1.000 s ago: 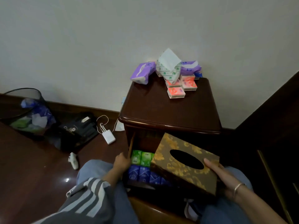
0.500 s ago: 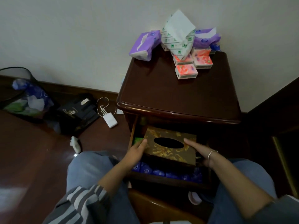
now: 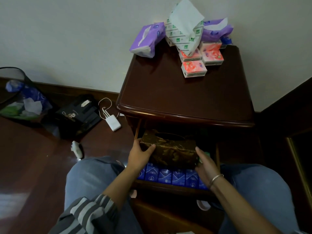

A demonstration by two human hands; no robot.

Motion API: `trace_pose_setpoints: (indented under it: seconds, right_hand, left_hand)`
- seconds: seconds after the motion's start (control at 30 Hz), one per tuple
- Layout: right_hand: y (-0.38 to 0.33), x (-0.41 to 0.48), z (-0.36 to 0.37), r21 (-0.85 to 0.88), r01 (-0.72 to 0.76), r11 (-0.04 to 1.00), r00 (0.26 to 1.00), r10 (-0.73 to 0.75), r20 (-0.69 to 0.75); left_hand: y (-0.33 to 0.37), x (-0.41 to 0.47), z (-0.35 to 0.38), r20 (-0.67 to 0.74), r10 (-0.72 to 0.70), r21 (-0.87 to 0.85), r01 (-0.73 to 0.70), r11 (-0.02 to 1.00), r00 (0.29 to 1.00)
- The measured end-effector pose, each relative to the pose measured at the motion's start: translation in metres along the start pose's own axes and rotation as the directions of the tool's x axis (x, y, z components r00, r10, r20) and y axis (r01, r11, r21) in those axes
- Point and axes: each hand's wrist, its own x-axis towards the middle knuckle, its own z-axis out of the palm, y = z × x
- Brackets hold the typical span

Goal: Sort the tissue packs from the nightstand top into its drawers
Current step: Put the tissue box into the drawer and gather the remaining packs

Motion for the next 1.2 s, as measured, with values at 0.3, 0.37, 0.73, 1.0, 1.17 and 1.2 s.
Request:
trace_pose_setpoints:
  seconds: [0.3, 0.37, 0.73, 1.0, 1.17, 1.2]
  right_hand:
    - [-0.01, 0.038, 0.018, -0.286, 0.0, 0.958, 0.992, -0.035, -0.118]
    - [-0.008, 0.046, 0.022, -0.265, 0.027, 0.964, 0.993, -0.056, -0.104]
    - [-0.01, 0.064, 0.023, -0.437, 0.055, 0.898, 0.995, -0.086, -0.051]
    - [-0.017, 0.055, 0.016, -0.465, 0.024, 0.885, 0.998, -0.048, -0.04]
    - [-0.009, 0.045, 0.017, -0.515, 0.052, 0.856, 0.998, -0.061, -0.001]
    - [-0.006, 0.045, 0.017, -0.502, 0.064, 0.862, 0.997, -0.075, -0.003]
  left_hand:
    - [-0.006, 0.018, -0.003, 0.002, -0.041, -0.146, 0.041, 0.989, 0.999]
    - [-0.007, 0.026, -0.003, 0.006, -0.06, -0.163, 0.06, 0.985, 0.998]
    - [-0.003, 0.047, -0.007, 0.063, -0.063, 0.029, 0.061, 0.998, 0.996]
    - [0.002, 0.04, -0.009, 0.039, -0.125, -0.014, 0.125, 0.992, 0.991]
    - [-0.004, 0.035, -0.011, 0.069, -0.175, -0.119, 0.182, 0.976, 0.982]
    - [-0.002, 0.035, -0.011, 0.068, -0.165, -0.116, 0.172, 0.978, 0.984]
